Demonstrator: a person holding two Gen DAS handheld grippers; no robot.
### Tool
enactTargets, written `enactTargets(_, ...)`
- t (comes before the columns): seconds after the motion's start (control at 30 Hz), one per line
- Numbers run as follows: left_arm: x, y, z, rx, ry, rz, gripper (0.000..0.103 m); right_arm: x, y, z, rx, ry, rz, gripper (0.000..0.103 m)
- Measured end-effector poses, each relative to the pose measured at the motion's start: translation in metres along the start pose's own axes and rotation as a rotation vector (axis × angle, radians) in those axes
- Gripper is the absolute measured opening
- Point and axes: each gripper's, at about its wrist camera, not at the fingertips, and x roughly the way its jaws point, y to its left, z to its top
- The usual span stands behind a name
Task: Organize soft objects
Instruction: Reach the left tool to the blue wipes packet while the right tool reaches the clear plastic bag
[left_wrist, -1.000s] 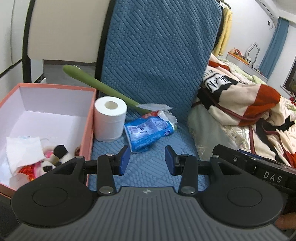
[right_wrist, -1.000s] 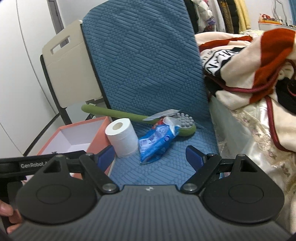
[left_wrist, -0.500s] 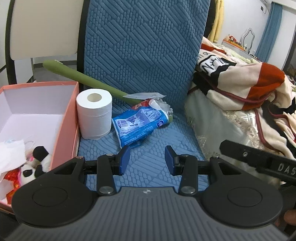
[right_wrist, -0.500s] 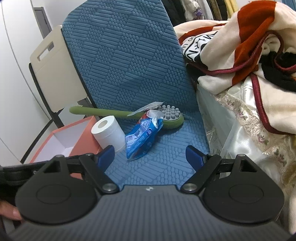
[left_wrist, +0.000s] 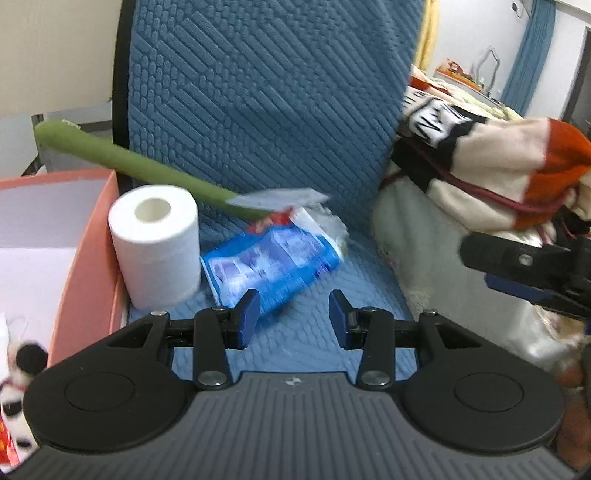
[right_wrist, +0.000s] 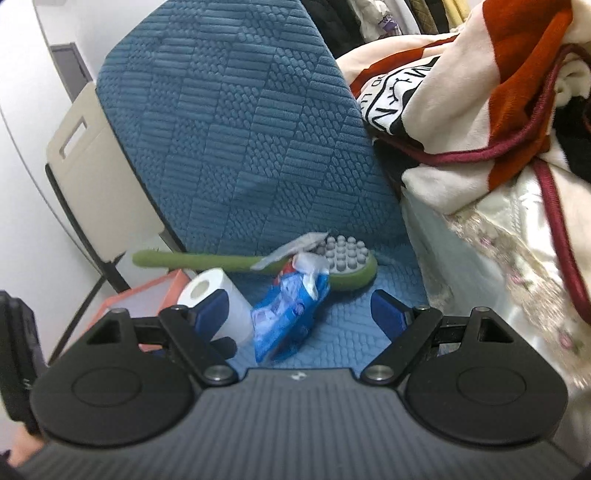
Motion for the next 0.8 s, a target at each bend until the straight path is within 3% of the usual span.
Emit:
enactTargets(0.23, 0.034, 0.004, 0.010, 0.026, 0.018, -0.023, 0.051, 0.033, -0.008, 0.015, 0.025, 0.022, 0.018, 0.086)
enactTargets(0.37, 0.045, 0.005, 0.010, 0.024, 0.011, -0.017, 0.065, 0.052, -0.005, 0.019, -0.007, 0.047, 0.024, 0.085)
enactTargets(0.53, 0.057, 0.008, 0.015, 0.018, 0.029, -0.028, 0.065, 0.077, -0.011, 0.026, 0.055, 0.078, 0.078, 0.085)
enactTargets(0.8, 0.073, 0.008, 0.011, 0.068, 0.061, -0.019, 0.066, 0.119, -0.028, 0.038, 0.209, 0.116, 0.135, 0.071)
